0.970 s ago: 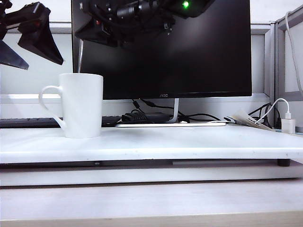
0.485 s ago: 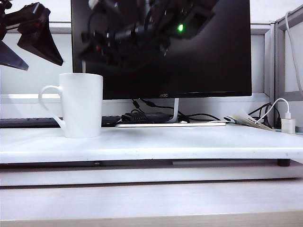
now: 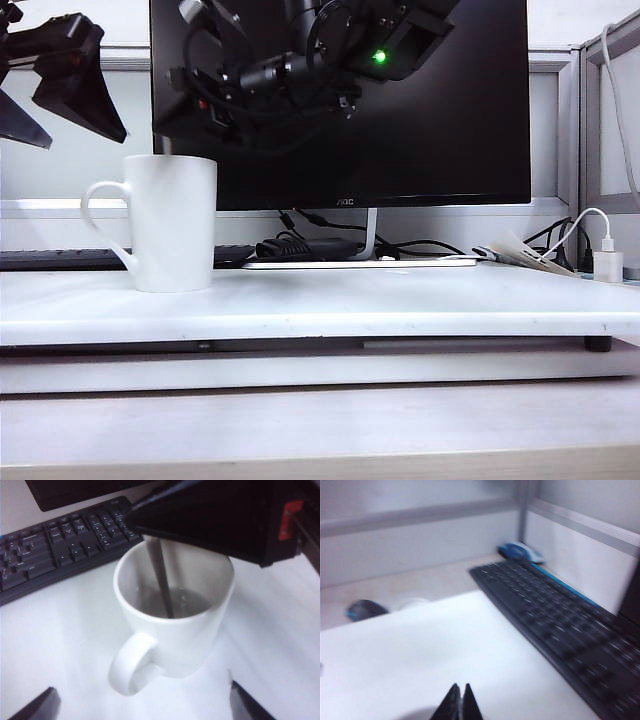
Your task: Pick up a spoon and stir the liquid in the cup.
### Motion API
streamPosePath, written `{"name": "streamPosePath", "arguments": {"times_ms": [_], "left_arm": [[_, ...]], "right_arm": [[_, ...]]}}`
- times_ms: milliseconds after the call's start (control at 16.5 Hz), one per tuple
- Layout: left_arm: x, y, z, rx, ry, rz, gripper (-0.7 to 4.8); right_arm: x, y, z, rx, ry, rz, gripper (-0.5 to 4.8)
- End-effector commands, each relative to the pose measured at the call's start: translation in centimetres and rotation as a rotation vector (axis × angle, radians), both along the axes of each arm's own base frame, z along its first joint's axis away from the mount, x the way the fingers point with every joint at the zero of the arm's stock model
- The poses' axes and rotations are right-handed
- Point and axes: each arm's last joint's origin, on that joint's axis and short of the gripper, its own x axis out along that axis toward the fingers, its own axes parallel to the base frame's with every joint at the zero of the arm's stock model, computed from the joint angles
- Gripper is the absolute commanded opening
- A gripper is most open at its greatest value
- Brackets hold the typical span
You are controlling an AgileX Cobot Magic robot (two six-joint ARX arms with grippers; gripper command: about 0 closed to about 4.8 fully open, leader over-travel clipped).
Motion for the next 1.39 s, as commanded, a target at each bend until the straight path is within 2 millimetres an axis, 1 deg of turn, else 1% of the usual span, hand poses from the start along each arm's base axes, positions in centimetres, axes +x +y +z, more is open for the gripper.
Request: {"name": "streamPosePath", "arguments": {"times_ms": [61,182,303,606,788,970,1212,1394], "left_arm": [[0.0,0.0,0.3,0.0,-0.02,0.0,4.79],[0.0,0.0,0.3,0.0,-0.02,0.0,4.79],[0.0,0.0,0.3,0.0,-0.02,0.0,4.79],[0.0,0.0,0.3,0.0,-0.02,0.0,4.79],[0.0,0.0,0.3,0.0,-0.02,0.0,4.79],[0.0,0.0,0.3,0.0,-0.019,0.0,4.79],[0.0,0.0,0.3,0.001,-0.019,0.0,4.79],[0.0,0.0,0.3,0.0,-0.02,0.0,4.79]], "right_arm": [[0.3,-0.3,0.4,-0.022,-0.037,-0.109,-0.06],[0.4,-0.2,1.2,0.031,-0.1,-0.129,-0.06],[0.3,-0.1,1.7,0.07,-0.137,-0.101,-0.06],[-0.2,0.0,1.2,0.05,-0.072,0.08,-0.06],[-0.2,-0.1,0.2,-0.023,0.006,0.053,-0.06],[-0.2,-0.1,-0.5,-0.132,-0.062,-0.039,-0.06],[-0.2,0.2,0.3,-0.082,-0.147,-0.071,-0.06],[-0.6,0.8,0.8,-0.031,-0.177,0.005,-0.06]]}}
